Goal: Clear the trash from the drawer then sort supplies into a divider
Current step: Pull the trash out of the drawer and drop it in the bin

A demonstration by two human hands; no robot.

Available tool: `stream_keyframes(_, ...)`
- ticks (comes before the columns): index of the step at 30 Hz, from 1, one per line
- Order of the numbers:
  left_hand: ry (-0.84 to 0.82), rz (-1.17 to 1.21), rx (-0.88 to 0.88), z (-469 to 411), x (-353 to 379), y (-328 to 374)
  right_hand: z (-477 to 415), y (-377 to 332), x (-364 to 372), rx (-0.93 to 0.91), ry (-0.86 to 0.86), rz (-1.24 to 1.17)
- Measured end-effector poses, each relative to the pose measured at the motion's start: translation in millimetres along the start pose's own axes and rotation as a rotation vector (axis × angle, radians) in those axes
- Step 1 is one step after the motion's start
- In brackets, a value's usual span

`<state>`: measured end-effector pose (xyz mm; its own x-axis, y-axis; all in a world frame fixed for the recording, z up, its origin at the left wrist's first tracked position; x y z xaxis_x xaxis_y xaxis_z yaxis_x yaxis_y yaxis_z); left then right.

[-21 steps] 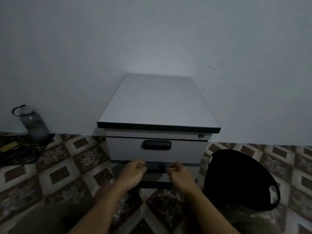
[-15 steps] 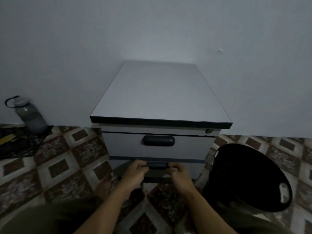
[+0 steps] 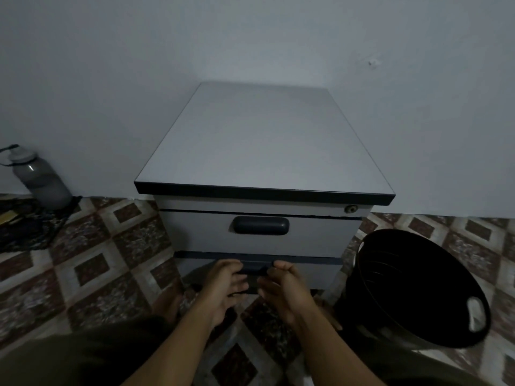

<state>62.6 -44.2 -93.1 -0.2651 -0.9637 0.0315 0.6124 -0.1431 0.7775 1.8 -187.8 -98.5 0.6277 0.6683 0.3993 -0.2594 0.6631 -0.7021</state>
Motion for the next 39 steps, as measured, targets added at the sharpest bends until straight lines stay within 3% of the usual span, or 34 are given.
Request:
stream_keyframes(9,-0.041,-0.111,-0.035,52.1,-12.2,-29.3,54.3,18.4,-16.9,0.054,0.035,0.155)
stream_keyframes(15,0.010,-0.327,-0.103,94.2,-18.9,-48.2,91.9,28.5,-30.2,0.106,0.116,0.508)
stream_keyframes(17,-0.011,-0.490,-0.019,102.1,-20.5,-36.6,94.7,18.9,-34.2,0.049,0.104,0.679)
stream_keyframes(21,0.096,-0.687,0.335,96.4,-34.6,8.4,83.7,-29.5,-39.8,-0.282,0.157,0.958)
stream_keyframes(25,0.180,-0.775,0.455,69.3,-55.1,36.0,65.0,-71.0,-52.3,-0.433,0.245,1.137)
stream_keyframes(29,0.230,-0.841,0.451,37.9,-74.7,42.3,32.6,-83.8,-82.2,-0.411,0.324,1.214)
stream_keyframes(39,0.103,-0.888,0.278,-13.8,-88.0,24.4,-3.9,-74.1,-93.5,-0.306,0.148,1.048)
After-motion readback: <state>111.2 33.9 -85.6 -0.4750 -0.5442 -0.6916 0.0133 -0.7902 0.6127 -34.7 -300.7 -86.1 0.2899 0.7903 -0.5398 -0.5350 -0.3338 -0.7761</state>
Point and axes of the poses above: each hand's wrist, its own z-axis away from the middle knuckle, its own x-axis out of the palm, y = z × x, the point moved 6 cm from there along -z, towards the middle knuckle, and after that the axes turned 8 degrees about -z, right-handed, at the moved point
